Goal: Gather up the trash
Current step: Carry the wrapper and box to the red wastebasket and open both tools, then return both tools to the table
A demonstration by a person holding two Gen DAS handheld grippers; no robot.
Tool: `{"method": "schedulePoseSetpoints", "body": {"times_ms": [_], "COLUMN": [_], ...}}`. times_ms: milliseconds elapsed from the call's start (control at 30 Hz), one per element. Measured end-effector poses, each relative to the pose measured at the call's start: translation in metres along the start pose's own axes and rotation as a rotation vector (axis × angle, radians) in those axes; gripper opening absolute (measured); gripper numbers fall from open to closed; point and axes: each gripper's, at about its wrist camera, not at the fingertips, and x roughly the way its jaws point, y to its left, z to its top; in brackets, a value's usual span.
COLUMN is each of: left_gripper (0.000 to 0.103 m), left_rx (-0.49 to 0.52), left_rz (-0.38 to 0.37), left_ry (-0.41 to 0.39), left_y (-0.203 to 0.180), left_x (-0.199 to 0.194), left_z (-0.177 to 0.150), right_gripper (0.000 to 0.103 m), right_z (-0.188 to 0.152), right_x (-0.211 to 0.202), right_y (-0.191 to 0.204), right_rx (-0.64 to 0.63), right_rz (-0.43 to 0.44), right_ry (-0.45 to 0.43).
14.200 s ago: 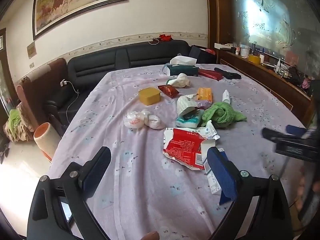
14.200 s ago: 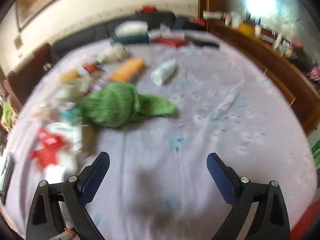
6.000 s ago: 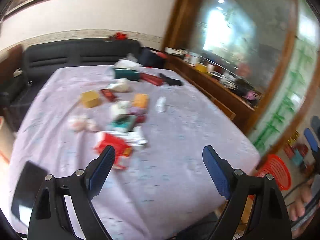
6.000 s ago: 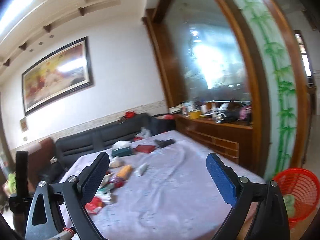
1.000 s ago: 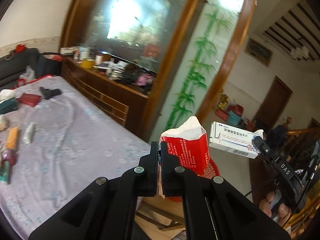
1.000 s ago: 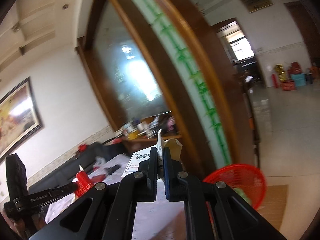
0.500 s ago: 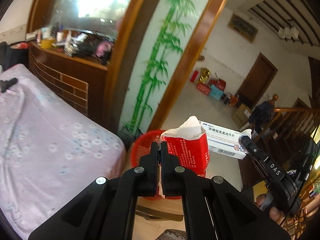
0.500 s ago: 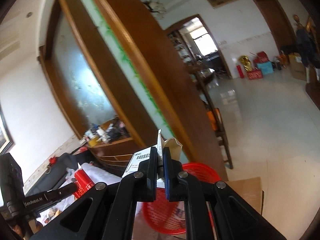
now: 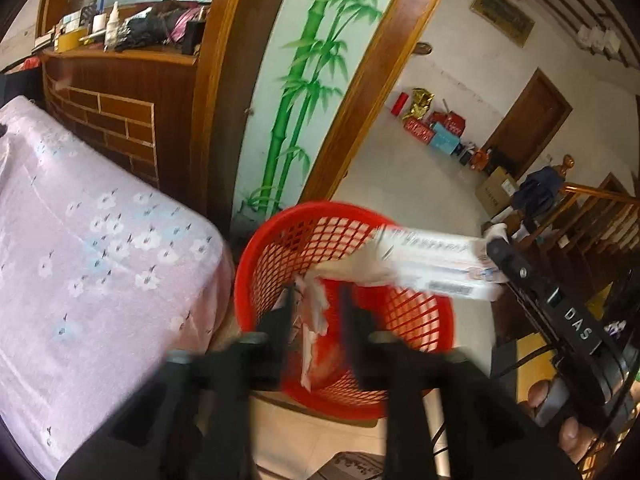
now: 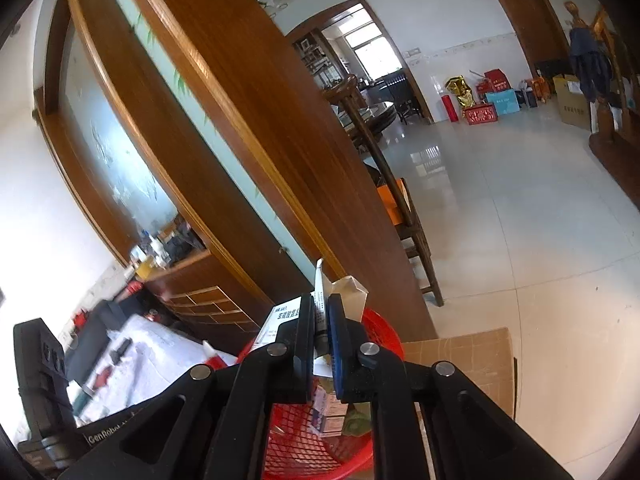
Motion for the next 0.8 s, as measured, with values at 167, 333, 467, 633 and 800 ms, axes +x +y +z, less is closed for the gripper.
{"method": "schedulePoseSetpoints", "body": {"times_ms": [167, 333, 467, 633, 800], "left_gripper": [0.056, 0.071, 0.086, 0.086, 0.087], "left_rx": [-0.007, -0.046, -0.038, -0.1, -0.168], "left_rz": [0.024, 0.075, 0.213, 0.342, 0.475], "left_ry": [-0.063, -0.167, -0.271, -0.34, -0.414], "left_y": [0.016, 0.045, 0.067, 0.103, 0.138], "left_x": [-0.027, -0.092, -0.151, -0.216, -0.274], "left_z": [-0.007, -0.023, -0.049, -0.085, -0.116], "right_gripper": [0.052, 0.063, 0.08, 0.091, 0.094], "right_z": [-0.005, -0.004, -0.011, -0.03, -0.062], "right_x": [0.008, -0.021, -0.054, -0.086, -0.099], "right_y": [0.005, 0.027, 0.069, 0.126, 0.192], "right_rx": [-0.034, -0.074, -0.145, -0.237, -0.32], "right_rz": [0.011, 0.065, 0.173, 0.321, 0.46], "right_ry": [0.03, -0.024, -0.087, -0.132, -0.103]}}
